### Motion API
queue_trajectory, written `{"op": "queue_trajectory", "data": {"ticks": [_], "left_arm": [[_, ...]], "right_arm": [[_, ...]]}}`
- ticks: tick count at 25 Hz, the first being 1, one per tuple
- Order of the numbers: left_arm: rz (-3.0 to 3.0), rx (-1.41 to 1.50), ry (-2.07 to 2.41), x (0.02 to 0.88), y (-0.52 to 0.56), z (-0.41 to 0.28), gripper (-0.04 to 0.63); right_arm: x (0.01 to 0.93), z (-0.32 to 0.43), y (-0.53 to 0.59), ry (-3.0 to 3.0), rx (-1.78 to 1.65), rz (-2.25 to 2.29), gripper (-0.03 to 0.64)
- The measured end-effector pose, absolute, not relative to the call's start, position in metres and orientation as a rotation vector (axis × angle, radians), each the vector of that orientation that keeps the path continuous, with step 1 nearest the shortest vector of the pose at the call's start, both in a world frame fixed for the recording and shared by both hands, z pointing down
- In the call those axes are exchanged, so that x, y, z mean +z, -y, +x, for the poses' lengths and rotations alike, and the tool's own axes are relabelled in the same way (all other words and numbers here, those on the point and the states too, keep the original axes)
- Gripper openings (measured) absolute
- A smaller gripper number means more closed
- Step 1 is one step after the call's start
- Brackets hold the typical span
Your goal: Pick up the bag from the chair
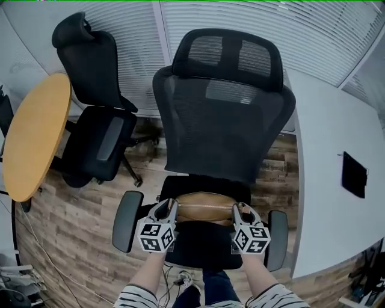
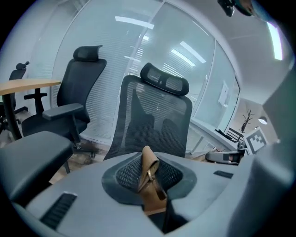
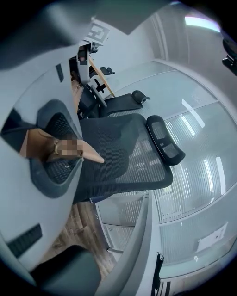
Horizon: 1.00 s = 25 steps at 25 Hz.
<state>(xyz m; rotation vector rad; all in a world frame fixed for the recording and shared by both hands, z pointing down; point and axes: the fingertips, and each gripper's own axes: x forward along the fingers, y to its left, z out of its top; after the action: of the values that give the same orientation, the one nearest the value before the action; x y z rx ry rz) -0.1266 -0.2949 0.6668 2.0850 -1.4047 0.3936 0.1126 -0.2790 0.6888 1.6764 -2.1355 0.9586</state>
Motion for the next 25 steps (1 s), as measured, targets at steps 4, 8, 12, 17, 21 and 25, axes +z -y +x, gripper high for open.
{"op": "queue_trajectory", "data": {"ticks": [4,8,12,17,21,25], "left_arm": [[2.1,0.348,1.416,0.644,0.269,-0.135,0.089],[2.126,0.308,1.426,0.616,0.25,-0.143,0.089],[2.153,0.264,1.439,0.586,0.227,-0.148,0.089],[2.181,0.209,1.454,0.55,0.199,-0.155,0.089],[2.204,0.18,1.467,0.524,0.178,-0.162,0.087],[2.225,0.147,1.485,0.498,0.156,-0.168,0.087]], "right_arm": [[0.664,0.105,0.253,2.152,0.927,1.695,0.118],[0.635,0.098,0.233,2.17,0.904,1.707,0.117],[0.606,0.093,0.211,2.197,0.873,1.721,0.118],[0.571,0.087,0.186,2.229,0.832,1.736,0.118],[0.544,0.08,0.167,2.258,0.797,1.743,0.117],[0.518,0.075,0.146,2.282,0.76,1.752,0.117]]}}
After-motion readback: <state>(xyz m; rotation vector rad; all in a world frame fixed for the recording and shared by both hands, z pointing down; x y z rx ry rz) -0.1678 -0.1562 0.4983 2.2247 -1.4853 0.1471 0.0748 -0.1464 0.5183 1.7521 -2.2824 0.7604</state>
